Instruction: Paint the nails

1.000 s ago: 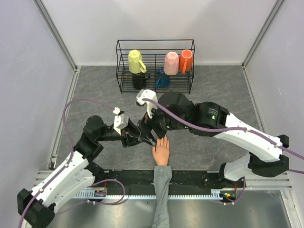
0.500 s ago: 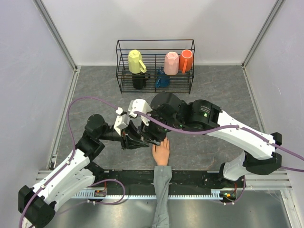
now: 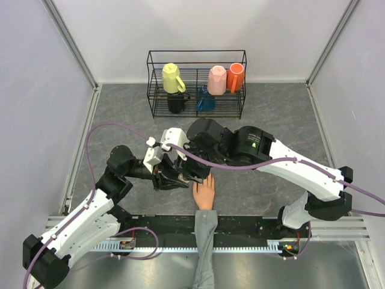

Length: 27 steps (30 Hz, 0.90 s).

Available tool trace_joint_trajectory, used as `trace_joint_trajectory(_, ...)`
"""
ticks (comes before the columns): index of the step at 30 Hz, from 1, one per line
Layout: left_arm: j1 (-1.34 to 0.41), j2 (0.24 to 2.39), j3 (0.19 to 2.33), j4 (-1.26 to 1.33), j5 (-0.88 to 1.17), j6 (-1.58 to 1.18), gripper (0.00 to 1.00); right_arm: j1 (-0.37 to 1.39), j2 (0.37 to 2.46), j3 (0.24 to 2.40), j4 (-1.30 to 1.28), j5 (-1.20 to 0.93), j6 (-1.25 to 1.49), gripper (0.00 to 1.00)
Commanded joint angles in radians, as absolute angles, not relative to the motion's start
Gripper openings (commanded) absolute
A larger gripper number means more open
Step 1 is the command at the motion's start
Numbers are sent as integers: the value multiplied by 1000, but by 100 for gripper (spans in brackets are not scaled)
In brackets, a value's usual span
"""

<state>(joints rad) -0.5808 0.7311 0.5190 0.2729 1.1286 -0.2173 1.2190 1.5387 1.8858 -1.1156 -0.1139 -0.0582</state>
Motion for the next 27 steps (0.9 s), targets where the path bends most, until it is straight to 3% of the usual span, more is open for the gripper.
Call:
trace_joint_trajectory(1, -588, 724, 560, 321, 1152, -244, 2, 1216, 1552, 1893, -1111, -141, -67, 47)
trace_joint_trajectory(9, -589, 719, 561, 313, 1138, -238, 2, 1218, 1568, 1885, -1109, -166, -64, 34)
trace_joint_trajectory(12, -591, 709, 565, 281, 1108, -216, 2, 1216, 1574, 1879, -1109, -155, -48, 15)
trace_joint_trajectory(13, -591, 701, 568, 270, 1092, -194, 2, 1216, 1575, 1875, -1109, -149, -38, 2)
trace_joint_trajectory(14, -591, 693, 571, 252, 1044, -178, 2, 1216, 1580, 1873, -1106, -138, -28, 0)
trace_joint_trajectory(18, -591, 609, 572, 144, 778, -77, 2, 1221, 1618, 1858, -1063, -5, 153, 0)
trace_joint_trajectory(20, -591, 569, 557, 118, 624, -43, 2, 1250, 1628, 1841, -999, 179, 392, 0)
trace_joint_trajectory(22, -589, 520, 539, 117, 546, -28, 2, 1288, 1628, 1813, -968, 425, 696, 0)
trace_joint_trajectory(25, -589, 479, 529, 117, 479, -15, 2, 1403, 1676, 1870, -963, 690, 842, 0)
trace_joint_trajectory(27, -591, 462, 525, 117, 453, -12, 2, 1433, 1703, 1884, -953, 750, 945, 0)
